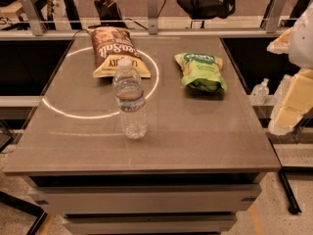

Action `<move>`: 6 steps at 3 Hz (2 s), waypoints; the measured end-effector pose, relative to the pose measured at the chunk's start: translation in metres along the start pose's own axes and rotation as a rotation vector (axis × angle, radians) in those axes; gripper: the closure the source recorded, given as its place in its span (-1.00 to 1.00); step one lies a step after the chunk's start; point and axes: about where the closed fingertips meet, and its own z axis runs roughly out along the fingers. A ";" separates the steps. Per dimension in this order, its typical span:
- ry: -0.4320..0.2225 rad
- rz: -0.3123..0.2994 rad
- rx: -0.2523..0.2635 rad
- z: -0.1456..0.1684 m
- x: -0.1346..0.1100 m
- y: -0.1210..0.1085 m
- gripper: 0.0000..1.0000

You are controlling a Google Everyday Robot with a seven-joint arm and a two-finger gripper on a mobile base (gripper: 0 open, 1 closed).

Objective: Knock water bottle over

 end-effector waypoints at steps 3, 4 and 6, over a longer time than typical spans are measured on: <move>-0.135 0.050 -0.022 0.003 -0.013 -0.003 -1.00; -0.302 0.088 -0.084 0.008 -0.032 0.002 -1.00; -0.634 0.101 -0.181 0.003 -0.090 0.034 -1.00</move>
Offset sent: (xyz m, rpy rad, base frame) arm 0.0026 0.0057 -0.0016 0.0547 0.0054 -0.0221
